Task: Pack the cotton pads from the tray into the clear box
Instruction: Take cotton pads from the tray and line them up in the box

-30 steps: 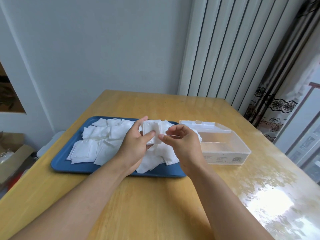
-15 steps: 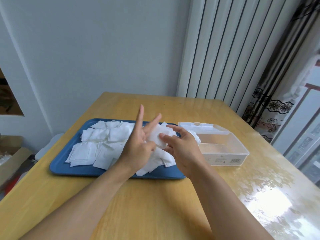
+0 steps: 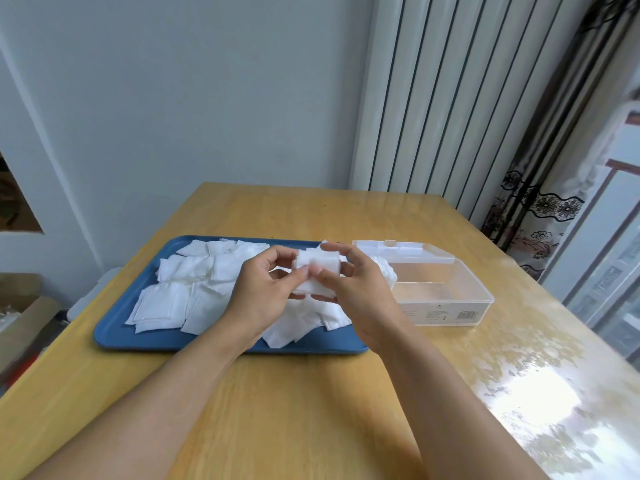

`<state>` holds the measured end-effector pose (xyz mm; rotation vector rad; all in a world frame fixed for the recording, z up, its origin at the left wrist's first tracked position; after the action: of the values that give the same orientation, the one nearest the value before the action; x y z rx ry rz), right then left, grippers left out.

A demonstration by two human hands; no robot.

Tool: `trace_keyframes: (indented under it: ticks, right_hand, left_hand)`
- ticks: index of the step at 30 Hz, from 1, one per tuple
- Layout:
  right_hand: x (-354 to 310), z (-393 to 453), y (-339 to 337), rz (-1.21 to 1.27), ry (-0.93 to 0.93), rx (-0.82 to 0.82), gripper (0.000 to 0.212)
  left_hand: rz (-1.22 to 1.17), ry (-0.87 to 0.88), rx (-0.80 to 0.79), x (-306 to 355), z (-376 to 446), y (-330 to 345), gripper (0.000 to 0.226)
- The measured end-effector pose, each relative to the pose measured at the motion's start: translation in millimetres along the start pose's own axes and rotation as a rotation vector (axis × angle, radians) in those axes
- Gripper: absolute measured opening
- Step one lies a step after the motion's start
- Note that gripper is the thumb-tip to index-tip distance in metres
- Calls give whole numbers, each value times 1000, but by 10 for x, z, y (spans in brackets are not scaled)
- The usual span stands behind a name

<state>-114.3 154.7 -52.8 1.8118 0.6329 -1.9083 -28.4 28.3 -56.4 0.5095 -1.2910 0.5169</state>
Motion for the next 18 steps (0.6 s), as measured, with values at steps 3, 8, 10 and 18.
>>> trace_keyframes:
  ticks: [3,8,10,18]
  right_hand:
    - [22,13,-22,-41,59,13,51]
    - [-289,4,-343,-125,-88,238,15]
    - [-520,33,-644,-193,-171,351,13]
    - [-567,157,-1340,-1054,11,519,17]
  left_hand:
    - [-1,0,18,-23,6,-10,15]
    - [-156,-62,79,-6,4,-28,6]
    - [-180,-99,96,-18,17,-53,8]
    - [-203,-157,73,-73,33,-51,15]
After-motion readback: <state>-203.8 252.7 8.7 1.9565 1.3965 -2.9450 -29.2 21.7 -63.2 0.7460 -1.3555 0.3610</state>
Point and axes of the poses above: each hand's wrist, its own z-axis towards the middle knuckle, its own y-axis out of the palm, x = y × z, the point moved 4 cm from there along z, towards the middle knuckle, and after that the axes turned 4 degrees about -z, right-handed, at the moved point
